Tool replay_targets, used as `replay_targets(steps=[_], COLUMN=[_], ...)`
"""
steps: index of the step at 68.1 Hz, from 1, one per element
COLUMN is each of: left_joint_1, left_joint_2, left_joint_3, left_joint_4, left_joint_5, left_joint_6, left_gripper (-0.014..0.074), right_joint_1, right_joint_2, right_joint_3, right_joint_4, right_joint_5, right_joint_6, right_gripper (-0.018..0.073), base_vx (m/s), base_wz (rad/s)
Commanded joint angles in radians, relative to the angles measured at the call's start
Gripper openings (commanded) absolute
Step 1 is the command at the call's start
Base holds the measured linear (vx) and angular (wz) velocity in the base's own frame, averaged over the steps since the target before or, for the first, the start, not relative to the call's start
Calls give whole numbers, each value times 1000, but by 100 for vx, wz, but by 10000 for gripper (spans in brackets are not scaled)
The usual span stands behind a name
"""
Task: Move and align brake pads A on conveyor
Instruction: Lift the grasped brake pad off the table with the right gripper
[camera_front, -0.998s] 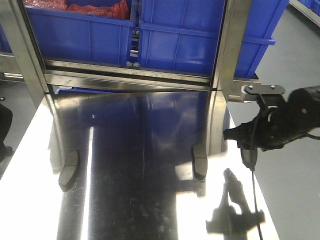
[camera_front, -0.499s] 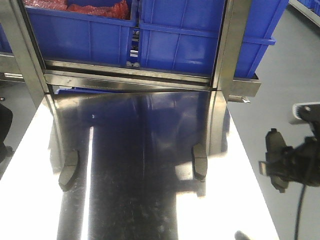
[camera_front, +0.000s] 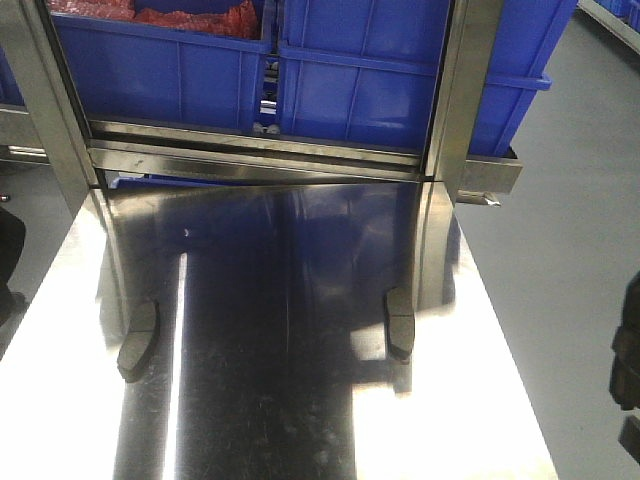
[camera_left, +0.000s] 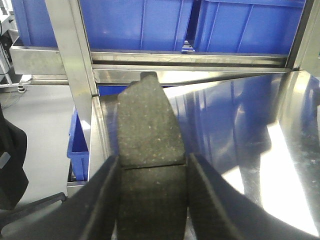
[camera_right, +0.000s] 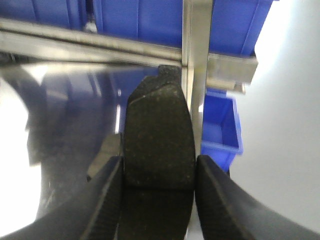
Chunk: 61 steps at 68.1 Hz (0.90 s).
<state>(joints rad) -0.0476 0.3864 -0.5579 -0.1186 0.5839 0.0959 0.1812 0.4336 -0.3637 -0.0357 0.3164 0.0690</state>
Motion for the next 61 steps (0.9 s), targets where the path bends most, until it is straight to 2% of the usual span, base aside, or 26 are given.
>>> replay_targets(steps=[1, 13, 61], left_joint_1=[-7, -7, -7], left_joint_2=[6, 6, 6], left_joint_3=[-30, -30, -30], left_joint_4=[-11, -11, -11], left_joint_5=[-96, -96, -96], left_joint_6=[-1, -1, -1], left_gripper=[72, 72, 72], right_joint_1=[-1, -1, -1], right_joint_2=[-66, -123, -123], right_joint_3=[-5, 6, 6], right_joint_4=[-3, -3, -3], right_joint_5=[-134, -161, -173], right_joint_6=[-9, -9, -9], right_gripper=[24, 24, 24], base_vx=[0, 0, 0], base_wz=[0, 0, 0])
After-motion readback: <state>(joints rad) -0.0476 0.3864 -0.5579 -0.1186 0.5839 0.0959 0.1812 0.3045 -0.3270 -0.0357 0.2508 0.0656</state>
